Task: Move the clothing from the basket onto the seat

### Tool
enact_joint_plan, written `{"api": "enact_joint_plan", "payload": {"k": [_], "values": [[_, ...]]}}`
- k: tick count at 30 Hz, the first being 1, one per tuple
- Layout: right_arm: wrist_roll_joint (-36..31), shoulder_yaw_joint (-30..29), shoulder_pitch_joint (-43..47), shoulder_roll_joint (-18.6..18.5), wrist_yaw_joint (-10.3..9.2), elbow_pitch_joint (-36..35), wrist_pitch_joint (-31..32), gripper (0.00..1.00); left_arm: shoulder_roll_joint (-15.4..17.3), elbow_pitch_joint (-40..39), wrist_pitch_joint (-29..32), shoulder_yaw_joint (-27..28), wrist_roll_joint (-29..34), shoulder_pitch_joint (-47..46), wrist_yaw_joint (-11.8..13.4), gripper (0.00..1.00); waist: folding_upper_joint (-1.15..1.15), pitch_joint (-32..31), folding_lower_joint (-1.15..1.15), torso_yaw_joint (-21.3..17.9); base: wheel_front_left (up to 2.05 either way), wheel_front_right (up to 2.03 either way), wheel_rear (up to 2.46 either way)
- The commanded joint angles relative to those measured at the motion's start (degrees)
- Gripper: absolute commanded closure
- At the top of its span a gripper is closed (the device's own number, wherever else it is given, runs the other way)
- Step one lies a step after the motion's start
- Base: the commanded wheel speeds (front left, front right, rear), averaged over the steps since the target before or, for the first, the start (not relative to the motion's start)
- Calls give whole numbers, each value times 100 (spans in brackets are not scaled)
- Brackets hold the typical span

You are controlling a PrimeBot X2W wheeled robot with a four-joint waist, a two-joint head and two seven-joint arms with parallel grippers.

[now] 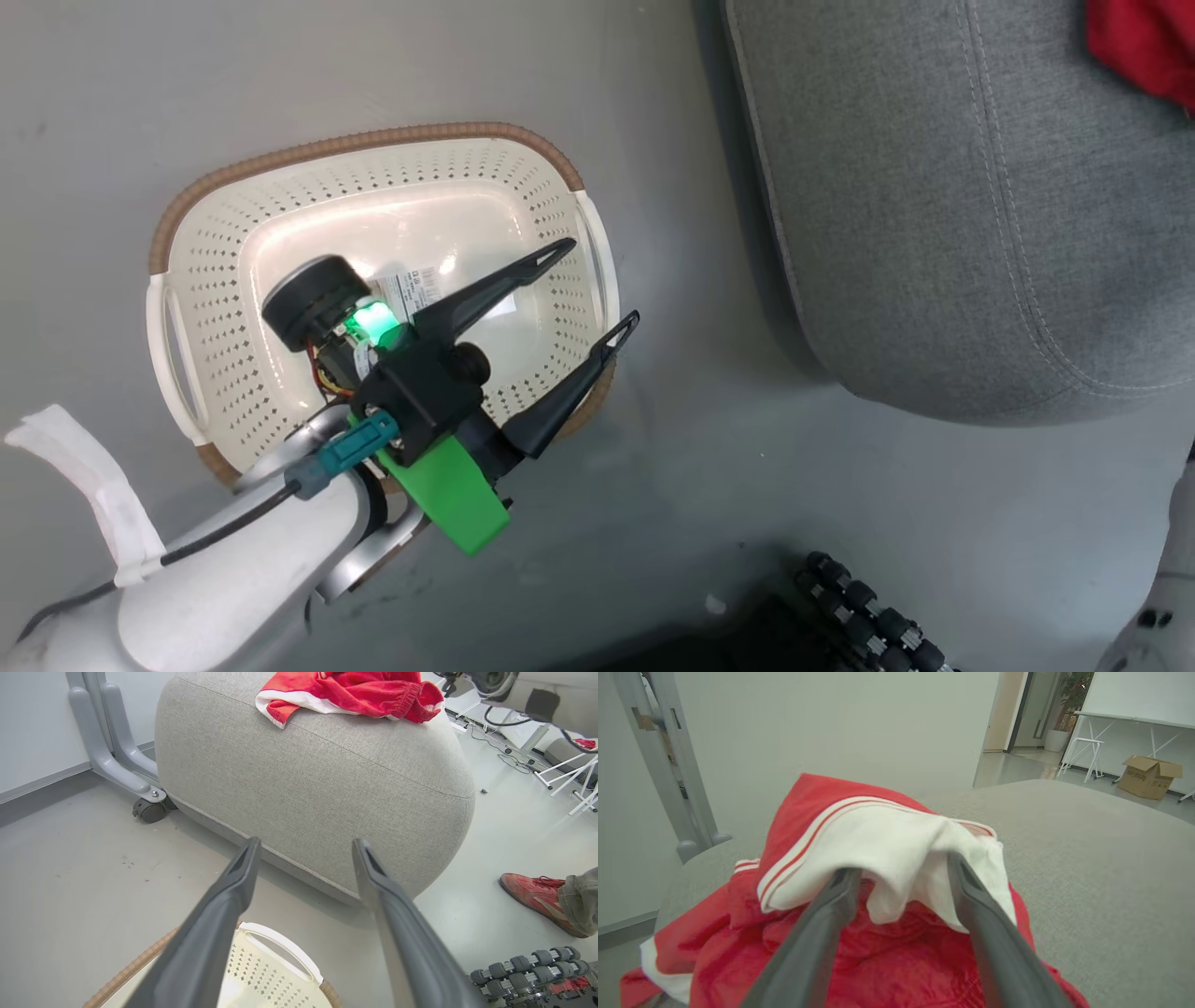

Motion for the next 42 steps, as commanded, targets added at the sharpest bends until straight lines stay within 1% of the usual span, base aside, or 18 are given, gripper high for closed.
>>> {"api": "enact_joint_plan", "payload": {"k": [1,4,6,11,14,16,17,20,24,27,30,31,35,37,42], "values": [[-54,-37,292,19,-6,-161,-19,0,-60,38,-78,14,-63,119,24,0,0,-233,-1,-58,0,0,0],[-82,28,896,216,-6,-511,-19,0,-112,199,-234,36,-207,292,70,0,0,-556,-1,-89,0,0,0],[-51,222,1284,269,-6,-705,-19,0,-183,296,-374,73,-256,405,124,0,0,-793,-1,-85,0,0,0],[-94,1165,2257,299,-6,-1122,-19,0,-379,625,-681,299,-556,862,338,0,0,-1449,-1,24,0,0,0],[-22,1899,2745,297,-6,-1194,-18,0,-560,843,-797,643,-664,1249,529,0,0,-1883,-1,161,0,0,0],[49,2240,2982,293,-7,-1175,-19,0,-722,930,-815,937,-685,1528,578,0,0,-2166,-1,280,0,0,0],[79,2430,3093,294,-7,-1151,-19,0,-807,949,-817,1154,-615,1692,615,0,0,-2308,-1,343,0,0,0],[87,2902,3332,299,-7,-1074,-19,0,-1047,1059,-815,1751,-375,2243,610,0,0,-2725,-1,540,0,0,0],[64,3445,3572,295,-6,-993,-19,0,-1487,1096,-810,2754,60,3030,538,0,0,-3261,-1,808,0,0,0],[25,3763,3743,296,-6,-973,-19,0,-1806,1075,-811,3535,528,3655,455,0,0,-3665,-1,982,0,0,0],[24,3952,3896,292,-7,-991,-19,0,-2115,1021,-811,4198,872,4190,370,0,0,-4024,-1,1100,0,0,0],[31,3999,3966,282,-6,-1028,-19,0,-2234,988,-812,4425,978,4385,306,0,0,-4137,-1,1135,0,0,0],[43,4064,4133,244,-6,-1139,-18,0,-2572,754,-812,5102,1370,4896,2,0,0,-4405,-1,1218,0,0,0],[45,4085,4231,234,-6,-1163,-19,0,-2714,726,-812,5355,1484,5129,-126,0,0,-4533,-1,1223,0,0,0],[86,4047,4516,211,-6,-1199,-19,0,-2919,637,-812,5718,1735,5534,-355,0,0,-4788,-1,1200,0,0,0]]}}
